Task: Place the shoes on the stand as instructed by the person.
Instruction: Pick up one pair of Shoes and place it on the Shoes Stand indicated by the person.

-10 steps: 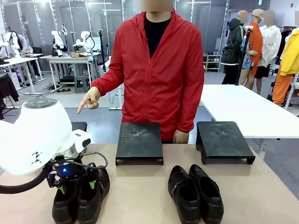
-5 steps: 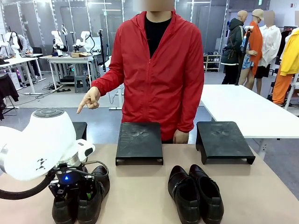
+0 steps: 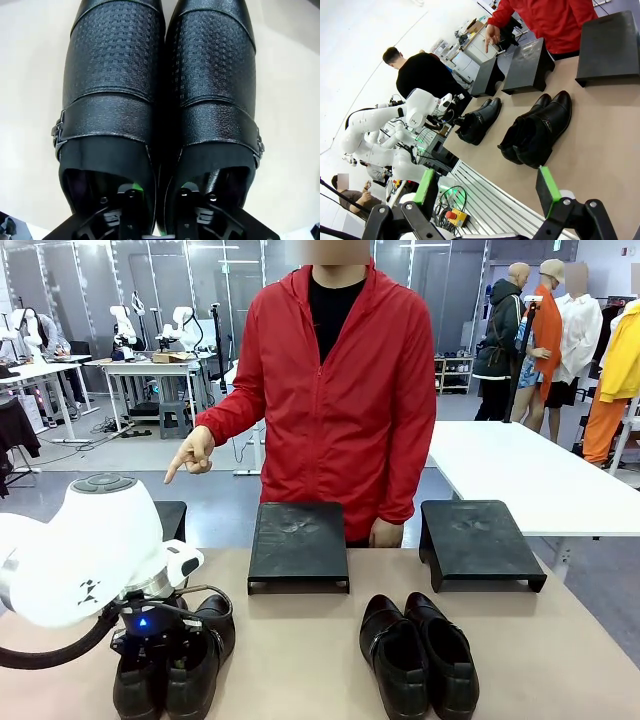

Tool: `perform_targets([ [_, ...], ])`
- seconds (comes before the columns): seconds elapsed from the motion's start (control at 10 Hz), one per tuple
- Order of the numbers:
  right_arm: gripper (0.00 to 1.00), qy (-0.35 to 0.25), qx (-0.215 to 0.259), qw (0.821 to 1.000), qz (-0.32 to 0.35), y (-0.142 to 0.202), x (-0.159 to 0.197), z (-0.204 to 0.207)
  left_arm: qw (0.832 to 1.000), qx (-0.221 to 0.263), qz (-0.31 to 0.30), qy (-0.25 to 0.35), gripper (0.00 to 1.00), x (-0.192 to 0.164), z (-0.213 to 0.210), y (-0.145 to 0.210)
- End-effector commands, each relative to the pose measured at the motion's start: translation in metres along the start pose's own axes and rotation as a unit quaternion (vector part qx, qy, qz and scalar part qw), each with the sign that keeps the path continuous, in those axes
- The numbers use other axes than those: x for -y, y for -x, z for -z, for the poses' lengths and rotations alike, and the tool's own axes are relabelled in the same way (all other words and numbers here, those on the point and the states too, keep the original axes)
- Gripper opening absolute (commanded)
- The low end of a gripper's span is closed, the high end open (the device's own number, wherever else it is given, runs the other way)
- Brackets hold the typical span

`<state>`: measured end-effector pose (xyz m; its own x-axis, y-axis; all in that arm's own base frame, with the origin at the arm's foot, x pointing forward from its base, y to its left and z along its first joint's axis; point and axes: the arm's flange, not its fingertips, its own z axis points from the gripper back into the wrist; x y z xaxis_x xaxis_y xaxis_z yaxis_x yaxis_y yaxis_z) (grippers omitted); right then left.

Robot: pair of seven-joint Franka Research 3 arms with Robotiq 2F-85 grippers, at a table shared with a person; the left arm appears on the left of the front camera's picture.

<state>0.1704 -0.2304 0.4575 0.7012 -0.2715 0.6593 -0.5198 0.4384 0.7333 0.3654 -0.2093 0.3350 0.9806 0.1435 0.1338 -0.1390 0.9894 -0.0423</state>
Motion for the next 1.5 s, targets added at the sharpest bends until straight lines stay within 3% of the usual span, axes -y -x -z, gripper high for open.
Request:
perform_targets([
  [0.0, 1.00, -0.003, 0.006, 1.000, -0.010, -0.001, 0.000, -0.001, 1.000, 0.013, 0.011, 0.006, 0.00, -0.073, 0.016, 0.097],
  [0.3, 1.00, -0.003, 0.006, 1.000, -0.010, -0.001, 0.000, -0.001, 1.000, 0.013, 0.016, 0.000, 0.00, -0.073, 0.004, 0.093],
  [0.6, 1.00, -0.003, 0.006, 1.000, -0.010, -0.001, 0.000, -0.001, 0.995, 0.061, 0.074, -0.001, 0.00, -0.062, -0.086, 0.072],
  [0.9, 1.00, -0.003, 0.006, 1.000, -0.010, -0.001, 0.000, -0.001, 0.990, 0.084, 0.110, 0.000, 0.00, -0.091, -0.143, 0.045],
  [1.4, 1.00, -0.003, 0.006, 1.000, -0.010, -0.001, 0.000, -0.001, 0.984, 0.128, 0.120, 0.020, 0.00, -0.130, -0.157, 0.026],
])
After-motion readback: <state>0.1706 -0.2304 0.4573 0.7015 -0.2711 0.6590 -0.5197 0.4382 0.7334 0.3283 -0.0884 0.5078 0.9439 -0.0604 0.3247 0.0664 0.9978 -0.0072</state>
